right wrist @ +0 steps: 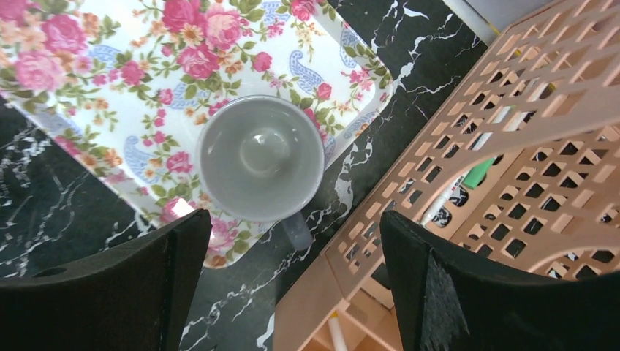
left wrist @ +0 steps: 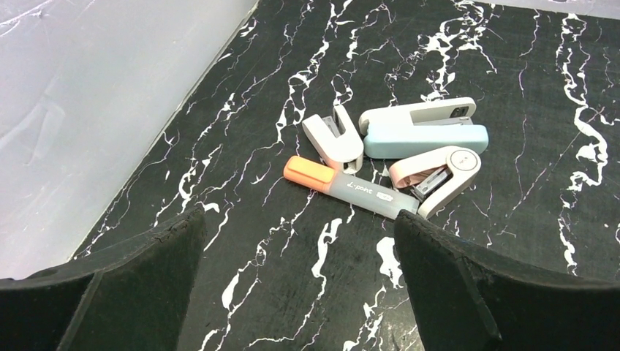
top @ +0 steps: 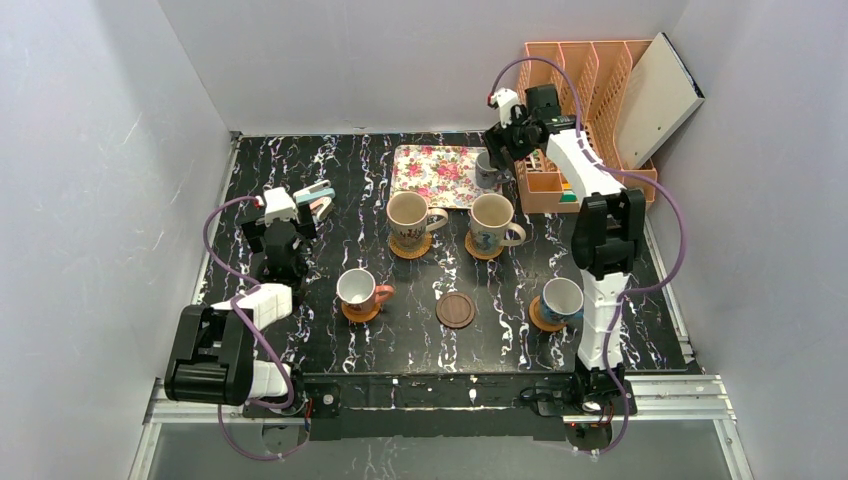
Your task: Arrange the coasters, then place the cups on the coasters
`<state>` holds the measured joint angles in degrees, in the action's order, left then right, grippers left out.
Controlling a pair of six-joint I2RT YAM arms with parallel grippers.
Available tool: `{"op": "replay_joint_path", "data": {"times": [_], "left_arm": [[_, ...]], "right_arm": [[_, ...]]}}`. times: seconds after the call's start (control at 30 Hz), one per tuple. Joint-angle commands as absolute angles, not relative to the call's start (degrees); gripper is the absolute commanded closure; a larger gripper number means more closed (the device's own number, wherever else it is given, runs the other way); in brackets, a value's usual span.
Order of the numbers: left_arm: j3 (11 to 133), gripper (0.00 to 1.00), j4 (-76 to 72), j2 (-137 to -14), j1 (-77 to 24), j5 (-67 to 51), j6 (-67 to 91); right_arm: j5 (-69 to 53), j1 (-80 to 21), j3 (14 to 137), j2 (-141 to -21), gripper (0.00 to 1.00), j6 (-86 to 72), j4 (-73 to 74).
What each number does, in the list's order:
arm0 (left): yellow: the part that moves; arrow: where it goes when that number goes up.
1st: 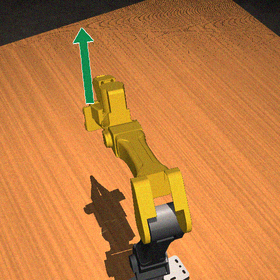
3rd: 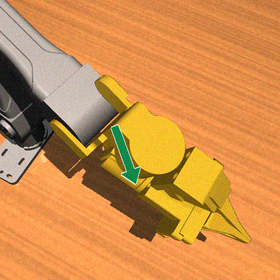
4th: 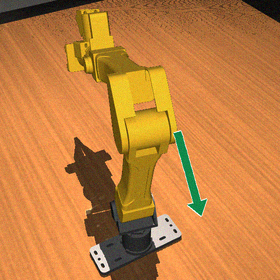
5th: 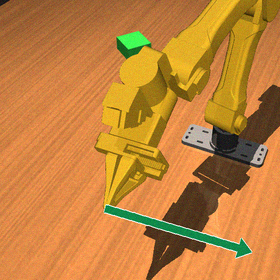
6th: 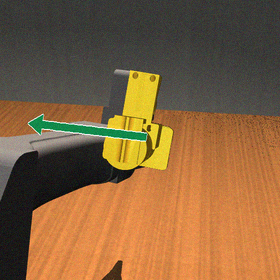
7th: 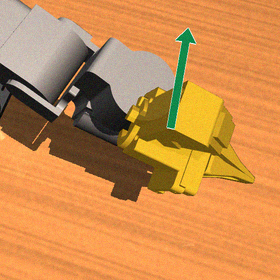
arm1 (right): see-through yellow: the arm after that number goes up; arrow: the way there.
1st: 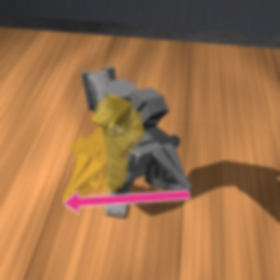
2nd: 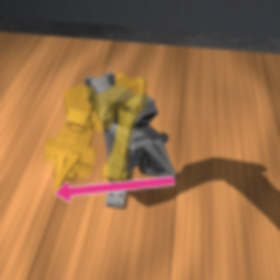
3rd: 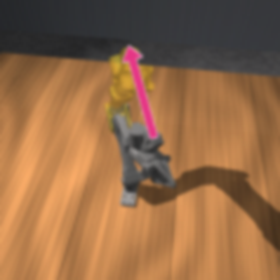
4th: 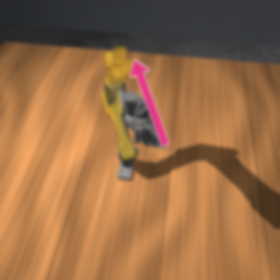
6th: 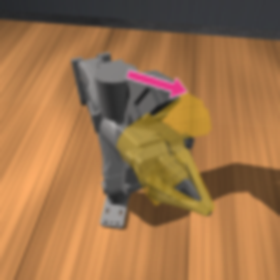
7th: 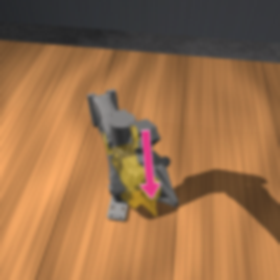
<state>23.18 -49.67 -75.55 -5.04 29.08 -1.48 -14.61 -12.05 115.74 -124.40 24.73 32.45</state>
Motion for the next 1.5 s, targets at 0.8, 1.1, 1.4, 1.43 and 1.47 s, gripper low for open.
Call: {"op": "replay_joint_path", "data": {"times": [0.8, 1.1, 1.4, 1.43, 1.47], "left_arm": [[24.52, 0.02, -51.15, -78.40, -4.75, 28.19, -1.09], [24.67, 0.02, -51.15, -78.99, -4.75, 28.11, -0.97], [24.42, 0.02, -51.20, -78.24, -4.75, 28.39, -1.23], [24.48, 0.02, -51.16, -78.37, -4.77, 28.38, -1.25], [24.52, 0.02, -51.15, -78.54, -4.75, 28.39, -1.26]], "right_arm": [[-29.09, -7.38, 120.04, -131.57, 0.15, 31.25, 38.78], [-30.84, -6.33, 120.29, -133.01, 0.17, 30.93, 38.72], [-32.79, -6.31, 118.66, -134.92, 0.22, 32.46, 38.89], [-32.74, -6.30, 118.65, -134.84, 0.22, 32.58, 39.07], [-32.66, -6.28, 118.65, -134.70, 0.22, 32.83, 39.35]]}}
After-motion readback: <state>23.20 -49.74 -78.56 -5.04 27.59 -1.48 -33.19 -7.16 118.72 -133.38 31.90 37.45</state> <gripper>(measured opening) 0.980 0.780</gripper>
